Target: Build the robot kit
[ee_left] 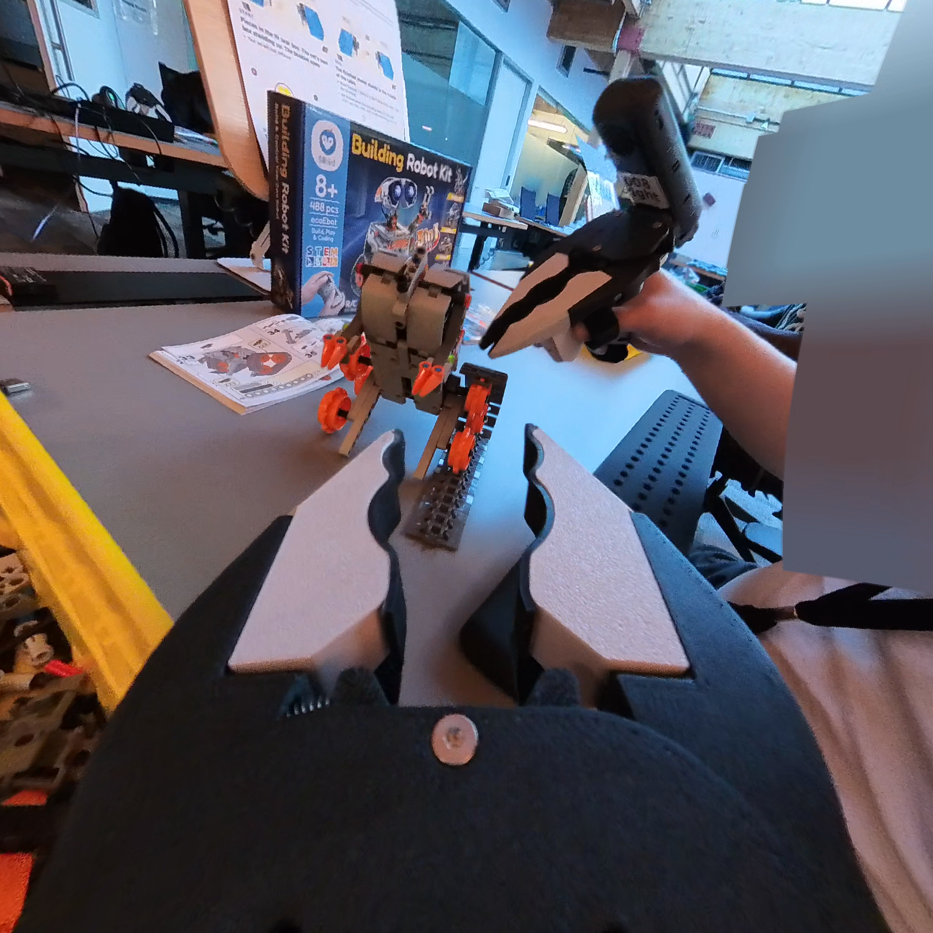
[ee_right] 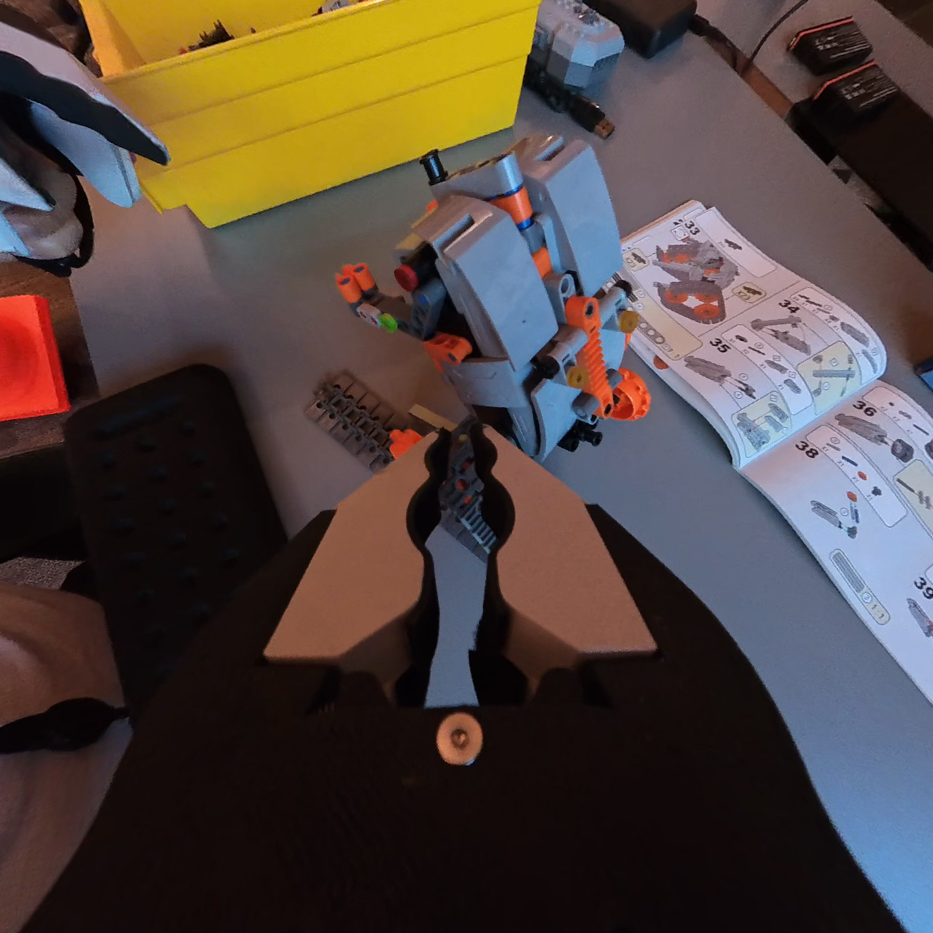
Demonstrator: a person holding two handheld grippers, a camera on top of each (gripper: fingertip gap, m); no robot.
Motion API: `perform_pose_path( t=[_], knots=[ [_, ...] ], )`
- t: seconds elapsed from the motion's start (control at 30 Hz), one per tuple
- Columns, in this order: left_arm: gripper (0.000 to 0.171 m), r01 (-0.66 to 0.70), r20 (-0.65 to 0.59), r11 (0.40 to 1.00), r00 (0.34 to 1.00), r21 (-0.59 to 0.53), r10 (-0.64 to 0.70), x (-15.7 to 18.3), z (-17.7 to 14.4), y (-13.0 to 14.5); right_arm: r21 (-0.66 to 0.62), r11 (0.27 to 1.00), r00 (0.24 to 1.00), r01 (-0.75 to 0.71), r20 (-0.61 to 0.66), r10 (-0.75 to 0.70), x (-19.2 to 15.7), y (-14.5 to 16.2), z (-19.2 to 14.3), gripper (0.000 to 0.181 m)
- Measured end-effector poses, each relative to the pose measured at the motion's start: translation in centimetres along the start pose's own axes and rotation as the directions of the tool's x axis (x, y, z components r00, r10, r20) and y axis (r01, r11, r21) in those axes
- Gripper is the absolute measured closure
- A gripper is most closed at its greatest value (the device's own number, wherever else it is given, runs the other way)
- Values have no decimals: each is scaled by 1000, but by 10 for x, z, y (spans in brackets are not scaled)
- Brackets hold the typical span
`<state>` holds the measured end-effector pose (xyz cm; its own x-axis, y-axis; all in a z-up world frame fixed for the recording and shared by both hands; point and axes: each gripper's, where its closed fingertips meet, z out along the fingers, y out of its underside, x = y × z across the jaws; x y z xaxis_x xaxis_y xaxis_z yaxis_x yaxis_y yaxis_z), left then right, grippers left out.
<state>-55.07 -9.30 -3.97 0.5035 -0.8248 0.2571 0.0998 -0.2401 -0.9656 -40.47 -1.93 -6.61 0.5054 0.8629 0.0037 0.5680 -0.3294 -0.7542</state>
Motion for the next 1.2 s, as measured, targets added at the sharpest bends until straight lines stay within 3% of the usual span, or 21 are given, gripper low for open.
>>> perform_pose_path(
  t=[0.13,0.37,0.53,0.8,1.03,1.2],
  knots=[
    [123,10,14,996,1000,-89,-9,-6,0,21,33,999,999,16,-34,-15,9,2,-10,173],
    [124,-18,69,944,997,-331,43,-7,13,63,203,979,999,37,4,-38,8,8,-26,168],
    [133,19,53,938,999,-345,0,0,30,66,294,955,999,40,6,-43,9,22,-33,165],
    [123,-3,126,865,989,-501,76,-16,41,91,319,946,995,48,64,-72,4,44,-38,160],
    [126,-7,123,785,987,-620,106,-22,48,106,356,908,963,223,64,-261,-40,37,-25,163],
    [135,-59,96,755,983,-654,160,-27,56,107,242,900,925,362,27,-380,-61,46,5,164]
  ],
)
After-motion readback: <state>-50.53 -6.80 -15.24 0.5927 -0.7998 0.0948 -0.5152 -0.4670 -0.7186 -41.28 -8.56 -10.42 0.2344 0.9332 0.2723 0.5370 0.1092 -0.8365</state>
